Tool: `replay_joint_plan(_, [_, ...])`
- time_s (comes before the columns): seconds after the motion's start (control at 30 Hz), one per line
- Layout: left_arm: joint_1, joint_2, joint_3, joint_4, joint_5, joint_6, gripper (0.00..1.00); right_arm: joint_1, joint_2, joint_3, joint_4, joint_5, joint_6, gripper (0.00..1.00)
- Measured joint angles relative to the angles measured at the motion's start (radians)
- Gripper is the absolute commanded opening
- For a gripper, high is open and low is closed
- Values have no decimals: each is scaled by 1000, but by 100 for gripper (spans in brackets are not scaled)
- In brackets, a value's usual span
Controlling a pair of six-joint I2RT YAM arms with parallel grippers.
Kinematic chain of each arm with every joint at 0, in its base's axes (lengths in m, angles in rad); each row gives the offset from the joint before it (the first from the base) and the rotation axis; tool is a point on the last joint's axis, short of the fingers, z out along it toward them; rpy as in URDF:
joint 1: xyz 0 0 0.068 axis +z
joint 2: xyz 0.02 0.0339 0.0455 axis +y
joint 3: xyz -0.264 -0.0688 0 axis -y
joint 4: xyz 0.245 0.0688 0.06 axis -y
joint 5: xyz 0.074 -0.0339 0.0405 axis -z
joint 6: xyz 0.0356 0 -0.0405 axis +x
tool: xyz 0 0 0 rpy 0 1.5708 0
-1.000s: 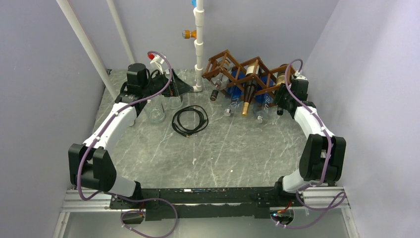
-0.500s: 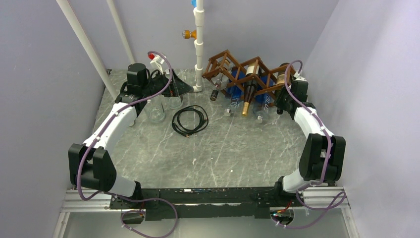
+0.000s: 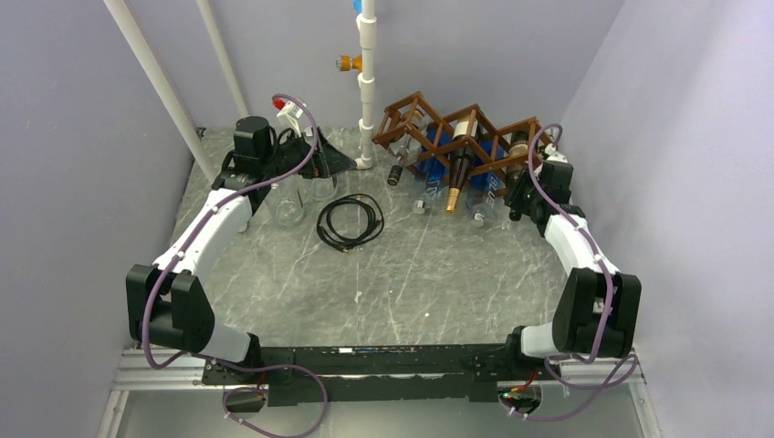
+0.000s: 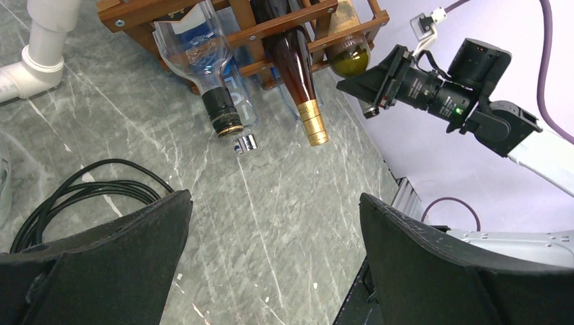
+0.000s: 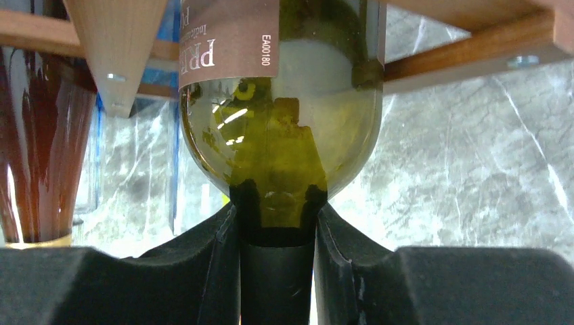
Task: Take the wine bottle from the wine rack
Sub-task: Pick up the wine bottle from the wine rack.
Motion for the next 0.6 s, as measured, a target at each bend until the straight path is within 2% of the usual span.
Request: replay_joint_plan(0.6, [0,0,0,0,0,2,99,-42,-158,-128,-9,-76,0,0])
